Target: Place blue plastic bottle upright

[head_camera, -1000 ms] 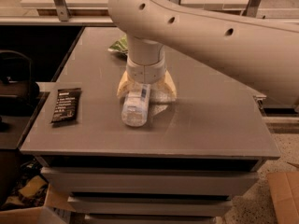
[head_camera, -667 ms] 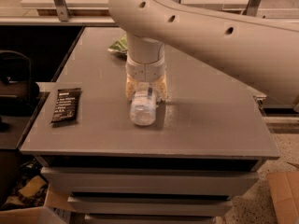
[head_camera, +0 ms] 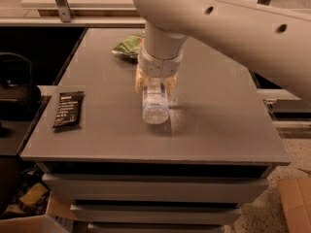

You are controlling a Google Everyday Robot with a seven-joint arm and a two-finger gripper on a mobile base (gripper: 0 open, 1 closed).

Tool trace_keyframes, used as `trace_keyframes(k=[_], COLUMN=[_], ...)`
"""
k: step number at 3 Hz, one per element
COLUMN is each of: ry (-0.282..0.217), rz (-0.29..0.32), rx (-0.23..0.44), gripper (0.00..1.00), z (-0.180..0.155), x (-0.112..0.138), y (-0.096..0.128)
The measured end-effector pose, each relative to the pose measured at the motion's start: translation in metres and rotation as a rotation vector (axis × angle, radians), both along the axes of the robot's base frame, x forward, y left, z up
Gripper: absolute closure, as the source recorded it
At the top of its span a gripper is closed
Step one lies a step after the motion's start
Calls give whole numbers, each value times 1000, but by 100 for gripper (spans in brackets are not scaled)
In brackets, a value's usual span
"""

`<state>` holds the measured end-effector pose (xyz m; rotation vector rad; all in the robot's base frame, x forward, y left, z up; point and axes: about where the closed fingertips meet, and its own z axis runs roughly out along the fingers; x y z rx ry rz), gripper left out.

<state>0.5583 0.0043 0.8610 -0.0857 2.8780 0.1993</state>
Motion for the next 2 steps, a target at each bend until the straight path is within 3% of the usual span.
trace_keyframes(k=[1, 2], ry=[-98, -203], rz=[80, 165], rx=[63, 139], gripper=[100, 100], z=[20, 33], x=[-3, -5], y=[4, 9])
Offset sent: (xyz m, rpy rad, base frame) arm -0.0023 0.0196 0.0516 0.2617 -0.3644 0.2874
